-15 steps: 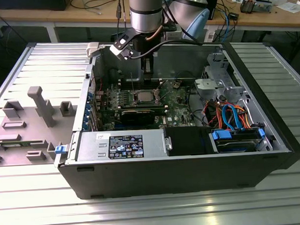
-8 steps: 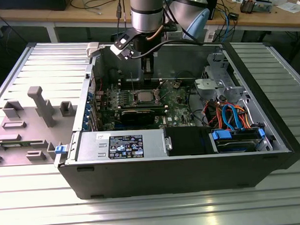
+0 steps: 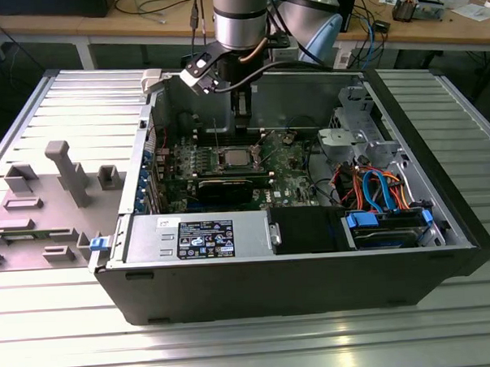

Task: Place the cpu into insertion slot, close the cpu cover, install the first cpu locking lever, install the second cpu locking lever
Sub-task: 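Close the cpu cover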

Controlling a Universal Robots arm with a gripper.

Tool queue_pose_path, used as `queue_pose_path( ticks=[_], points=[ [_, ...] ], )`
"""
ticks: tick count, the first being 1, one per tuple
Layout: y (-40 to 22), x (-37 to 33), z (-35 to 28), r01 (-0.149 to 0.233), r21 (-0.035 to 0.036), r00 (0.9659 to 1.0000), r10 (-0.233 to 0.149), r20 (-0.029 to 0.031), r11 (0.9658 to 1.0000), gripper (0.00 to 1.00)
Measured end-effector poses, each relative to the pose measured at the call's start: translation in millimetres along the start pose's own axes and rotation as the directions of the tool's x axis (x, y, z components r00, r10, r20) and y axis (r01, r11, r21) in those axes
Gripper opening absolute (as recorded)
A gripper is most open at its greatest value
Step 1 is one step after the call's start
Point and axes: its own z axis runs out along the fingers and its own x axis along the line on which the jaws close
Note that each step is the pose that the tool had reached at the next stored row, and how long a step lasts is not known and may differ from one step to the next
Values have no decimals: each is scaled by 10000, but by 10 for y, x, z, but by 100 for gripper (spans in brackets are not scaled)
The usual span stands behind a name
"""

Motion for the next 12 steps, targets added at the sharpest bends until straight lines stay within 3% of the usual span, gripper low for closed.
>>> queue_pose_path(
  ticks=[6, 12],
  points=[
    [5, -1, -1, 3, 1, 10000, -3, 3, 10000, 11],
    [66, 0, 1, 1, 24, 10000, -1, 2, 10000, 11]
  ],
)
